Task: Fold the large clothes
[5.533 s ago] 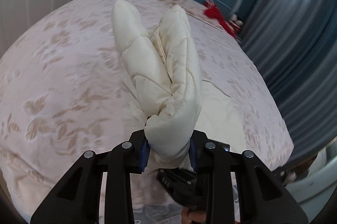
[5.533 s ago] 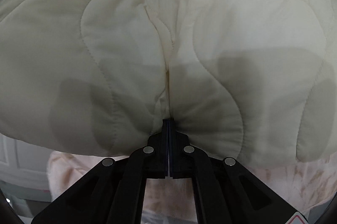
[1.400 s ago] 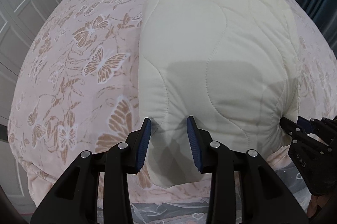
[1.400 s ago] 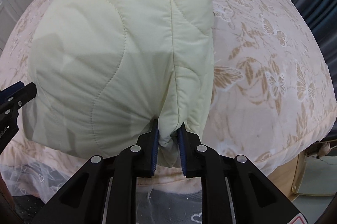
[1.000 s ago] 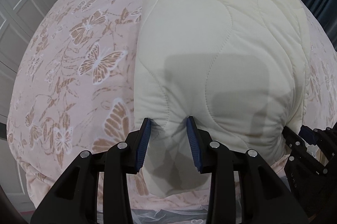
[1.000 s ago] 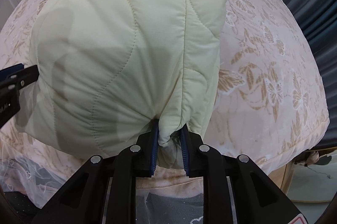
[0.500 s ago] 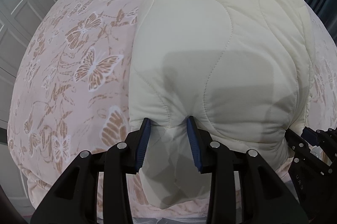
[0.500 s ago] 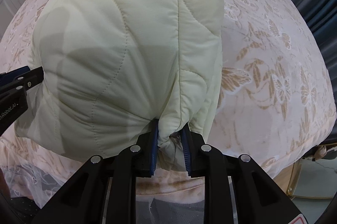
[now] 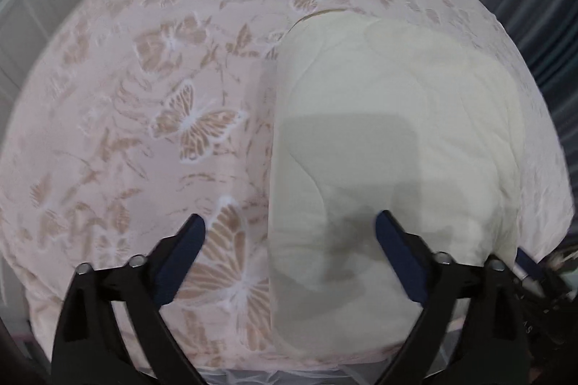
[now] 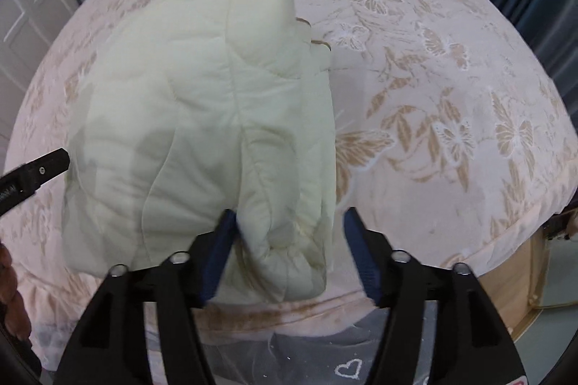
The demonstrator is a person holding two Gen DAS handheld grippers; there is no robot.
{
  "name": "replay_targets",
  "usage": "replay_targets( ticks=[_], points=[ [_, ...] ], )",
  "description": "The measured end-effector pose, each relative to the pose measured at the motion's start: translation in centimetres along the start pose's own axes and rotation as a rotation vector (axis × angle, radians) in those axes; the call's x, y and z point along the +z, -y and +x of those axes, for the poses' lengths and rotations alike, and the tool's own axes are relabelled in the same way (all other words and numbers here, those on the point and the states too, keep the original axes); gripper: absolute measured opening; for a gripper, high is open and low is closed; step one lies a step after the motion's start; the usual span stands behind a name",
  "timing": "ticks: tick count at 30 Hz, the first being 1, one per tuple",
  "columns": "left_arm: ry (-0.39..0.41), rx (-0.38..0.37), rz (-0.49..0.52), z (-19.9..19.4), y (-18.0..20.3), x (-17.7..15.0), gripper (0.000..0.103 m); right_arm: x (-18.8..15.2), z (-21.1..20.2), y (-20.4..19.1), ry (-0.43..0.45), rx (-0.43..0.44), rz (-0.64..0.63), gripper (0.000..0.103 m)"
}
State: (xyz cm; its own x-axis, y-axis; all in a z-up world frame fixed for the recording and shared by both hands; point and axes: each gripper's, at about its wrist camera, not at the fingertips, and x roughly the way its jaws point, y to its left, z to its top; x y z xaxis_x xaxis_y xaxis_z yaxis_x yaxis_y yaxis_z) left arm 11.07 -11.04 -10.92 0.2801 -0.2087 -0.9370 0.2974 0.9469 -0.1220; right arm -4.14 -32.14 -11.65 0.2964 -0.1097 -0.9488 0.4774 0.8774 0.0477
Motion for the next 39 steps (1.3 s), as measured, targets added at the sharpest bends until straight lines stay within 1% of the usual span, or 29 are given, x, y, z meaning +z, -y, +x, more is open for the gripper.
replay_targets(
  ticks=[2, 4, 5, 10, 11, 12, 13, 14, 15, 16, 17, 19, 22, 25, 26, 28, 29, 31, 34, 37, 39],
  points=[
    [-0.050, -0.060, -0.023, 1.8, -0.7, 0.7, 0.096, 0.5, 1.3, 0.4, -0.027, 0.032, 0.020, 0.073],
    [-0.064, -0.123, -0.071, 3.0, -1.5, 1.0, 0.098, 0.7, 2.3, 0.8, -0.045, 0.054, 0.051, 0.079],
    [-0.067, -0.171, -0.094, 3.6, -1.9, 1.2, 0.098, 0.9, 3.0, 1.2, -0.060, 0.083, 0.077, 0.080],
    [-0.105, -0.296, -0.151, 5.6, -2.4, 1.4, 0.098, 1.1, 5.4, 2.6, -0.119, 0.225, 0.208, 0.081],
    [-0.111, -0.331, -0.156, 5.7, -2.4, 1.6, 0.092, 1.2, 5.5, 2.5, -0.123, 0.235, 0.214, 0.077],
    [-0.108, -0.362, -0.144, 5.4, -2.1, 1.8, 0.084, 1.3, 5.3, 2.2, -0.122, 0.240, 0.208, 0.073],
    [-0.112, -0.370, -0.125, 5.0, -1.8, 2.0, 0.073, 1.5, 5.0, 1.9, -0.118, 0.238, 0.196, 0.062],
    [-0.101, -0.358, -0.089, 4.1, -1.3, 2.2, 0.063, 1.8, 4.4, 1.2, -0.109, 0.221, 0.167, 0.050],
    [-0.089, -0.348, -0.059, 3.3, -1.0, 2.3, 0.057, 1.9, 3.8, 0.5, -0.098, 0.201, 0.140, 0.044],
    [-0.084, -0.334, -0.029, 2.5, -0.8, 2.4, 0.049, 2.1, 3.1, -0.2, -0.082, 0.179, 0.114, 0.037],
    [-0.061, -0.319, 0.002, 1.4, -0.7, 2.6, 0.044, 2.3, 2.0, -1.5, -0.057, 0.137, 0.070, 0.033],
    [-0.013, -0.292, 0.043, -0.7, -1.0, 2.8, 0.041, 2.5, 0.3, -3.8, -0.013, 0.094, -0.001, 0.030],
    [0.100, -0.197, 0.095, -4.9, -2.8, 3.3, 0.040, 2.8, -1.4, -7.2, 0.039, 0.099, -0.073, 0.028],
    [0.166, -0.154, 0.090, -7.4, -5.6, 4.1, 0.040, 3.0, -2.4, -12.1, 0.092, 0.106, -0.160, 0.027],
    [0.189, -0.135, 0.081, -8.1, -6.9, 4.2, 0.040, 3.3, -2.5, -12.7, 0.101, 0.110, -0.176, 0.027],
    [0.208, -0.104, 0.073, -8.5, -8.6, 4.3, 0.040, 3.4, -2.3, -15.3, 0.109, 0.126, -0.213, 0.027],
    [0.206, -0.080, 0.063, -8.3, -9.9, 4.3, 0.040, 3.6, -2.0, -16.5, 0.107, 0.133, -0.225, 0.027],
    [0.197, -0.061, 0.046, -7.6, -11.8, 3.8, 0.040, 3.5, -1.1, -17.6, 0.101, 0.135, -0.247, 0.027],
    [0.165, -0.063, 0.025, -5.7, -13.6, 3.2, 0.040, 3.0, 0.3, -18.9, 0.086, 0.116, -0.265, 0.027],
    [0.138, -0.069, 0.018, -4.0, -14.4, 2.5, 0.040, 2.2, 0.9, -19.3, 0.082, 0.088, -0.281, 0.027],
    [0.136, -0.065, 0.023, -3.4, -14.3, 2.0, 0.041, 1.9, 1.4, -19.3, 0.073, 0.082, -0.288, 0.027]
  ],
)
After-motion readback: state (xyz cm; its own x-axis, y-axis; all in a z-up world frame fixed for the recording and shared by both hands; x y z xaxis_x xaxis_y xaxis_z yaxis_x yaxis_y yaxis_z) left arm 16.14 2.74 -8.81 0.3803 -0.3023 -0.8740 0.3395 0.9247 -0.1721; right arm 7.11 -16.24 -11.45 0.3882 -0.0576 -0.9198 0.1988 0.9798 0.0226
